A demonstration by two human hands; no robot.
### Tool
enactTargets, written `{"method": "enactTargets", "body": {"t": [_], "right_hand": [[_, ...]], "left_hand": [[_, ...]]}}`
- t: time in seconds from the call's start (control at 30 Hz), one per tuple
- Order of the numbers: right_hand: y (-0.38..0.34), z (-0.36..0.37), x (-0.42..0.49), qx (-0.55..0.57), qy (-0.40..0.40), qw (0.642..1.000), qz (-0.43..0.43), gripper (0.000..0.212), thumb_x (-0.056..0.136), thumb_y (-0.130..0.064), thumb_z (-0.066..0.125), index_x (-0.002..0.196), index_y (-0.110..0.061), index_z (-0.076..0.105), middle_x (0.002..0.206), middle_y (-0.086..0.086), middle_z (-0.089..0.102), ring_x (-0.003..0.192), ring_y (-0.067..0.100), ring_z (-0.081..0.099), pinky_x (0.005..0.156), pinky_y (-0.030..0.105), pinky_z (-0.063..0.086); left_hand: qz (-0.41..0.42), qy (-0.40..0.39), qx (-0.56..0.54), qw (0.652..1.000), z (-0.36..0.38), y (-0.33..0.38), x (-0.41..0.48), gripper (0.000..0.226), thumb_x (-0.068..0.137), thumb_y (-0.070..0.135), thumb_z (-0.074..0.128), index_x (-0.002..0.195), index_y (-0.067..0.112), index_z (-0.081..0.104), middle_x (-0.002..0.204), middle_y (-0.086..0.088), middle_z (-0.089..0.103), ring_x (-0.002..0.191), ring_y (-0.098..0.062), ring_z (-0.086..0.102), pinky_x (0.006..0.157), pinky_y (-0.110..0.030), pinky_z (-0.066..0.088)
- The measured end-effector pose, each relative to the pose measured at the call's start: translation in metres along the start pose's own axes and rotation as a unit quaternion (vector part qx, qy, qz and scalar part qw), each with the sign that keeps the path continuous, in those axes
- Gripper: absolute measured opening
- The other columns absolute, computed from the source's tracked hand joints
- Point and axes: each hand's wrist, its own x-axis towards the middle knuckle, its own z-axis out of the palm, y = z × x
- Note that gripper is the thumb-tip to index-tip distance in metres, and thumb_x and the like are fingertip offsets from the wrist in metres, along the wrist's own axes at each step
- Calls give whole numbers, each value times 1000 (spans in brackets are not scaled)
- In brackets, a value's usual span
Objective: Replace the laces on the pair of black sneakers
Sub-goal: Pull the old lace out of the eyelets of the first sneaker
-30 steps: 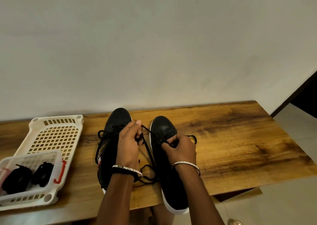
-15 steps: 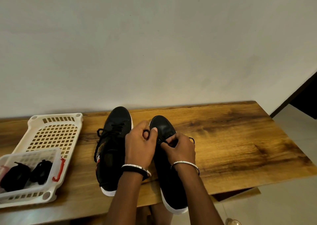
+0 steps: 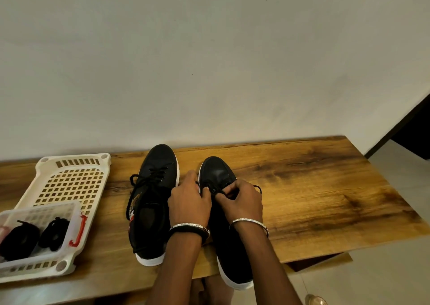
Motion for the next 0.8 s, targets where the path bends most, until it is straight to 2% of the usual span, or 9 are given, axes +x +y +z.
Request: {"method": "enactTargets", "body": {"t": [0.13, 0.23, 0.37, 0.47, 0.53, 0.57, 0.67, 0.73, 0.8], "right_hand": [[0, 0, 1, -6, 0, 1000, -1, 13, 76, -25, 78, 80, -22, 66, 78, -10, 67, 69, 2, 61, 65, 24, 49], [1, 0, 0, -8, 4, 1000, 3, 13, 76, -25, 78, 80, -23, 65, 79, -11, 66, 71, 3, 60, 67, 26, 48], [2, -1, 0, 0, 7, 1000, 11, 13, 76, -25, 77, 80, -23, 66, 80, -10, 66, 74, 8, 62, 66, 25, 46], [2, -2, -1, -1, 6, 1000, 12, 13, 76, -25, 77, 81, -23, 65, 81, -9, 66, 73, 6, 61, 65, 25, 45], [1, -2, -1, -4, 5, 1000, 12, 13, 76, -25, 77, 81, -23, 65, 82, -8, 67, 74, 8, 62, 65, 26, 47], [1, -2, 0, -6, 4, 1000, 12, 13, 76, -26, 77, 81, -23, 65, 82, -8, 67, 75, 9, 63, 66, 26, 48], [1, -3, 0, -10, 2, 1000, 13, 14, 77, -27, 78, 81, -23, 65, 83, -8, 67, 77, 11, 63, 65, 26, 45], [1, -3, 0, -13, 2, 1000, 11, 15, 78, -29, 78, 82, -23, 65, 83, -9, 67, 75, 9, 61, 63, 25, 44], [1, -4, -1, -14, 3, 1000, 9, 17, 77, -31, 79, 83, -22, 65, 84, -9, 67, 74, 7, 61, 61, 23, 43]], "left_hand": [[31, -2, -47, 998, 1, 1, 0, 31, 89, 14, 65, 74, 21, 39, 64, 5, 47, 55, -12, 46, 50, -20, 32], [-8, 14, -178, 984, -4, 2, 5, 32, 86, 7, 65, 68, 17, 41, 62, -6, 46, 51, -14, 40, 49, -25, 37], [-89, 25, -451, 888, -24, 9, 9, 39, 85, -7, 62, 64, 18, 41, 56, 4, 37, 47, -11, 36, 45, -24, 34], [-91, -19, -507, 857, -37, 15, 7, 32, 85, -8, 59, 80, 23, 64, 56, 8, 48, 45, -8, 38, 45, -24, 32], [-97, -64, -460, 880, -37, 12, 6, 47, 88, -2, 58, 110, 37, 68, 62, 6, 58, 44, -7, 41, 43, -21, 37], [-91, -69, -389, 914, -35, 9, 6, 46, 90, 5, 59, 115, 42, 66, 66, 6, 63, 46, -9, 46, 45, -21, 40], [-45, -65, -104, 991, -28, 6, 4, 20, 89, 34, 66, 109, 34, 72, 92, 2, 73, 73, -12, 64, 63, -22, 47], [-22, -82, 31, 996, -20, 6, 1, 28, 89, 46, 65, 104, 24, 74, 95, 1, 72, 87, -18, 66, 68, -25, 46], [0, -94, 116, 989, -14, 6, -1, 27, 91, 48, 62, 95, 23, 72, 86, 2, 68, 85, -20, 65, 65, -27, 42]]}}
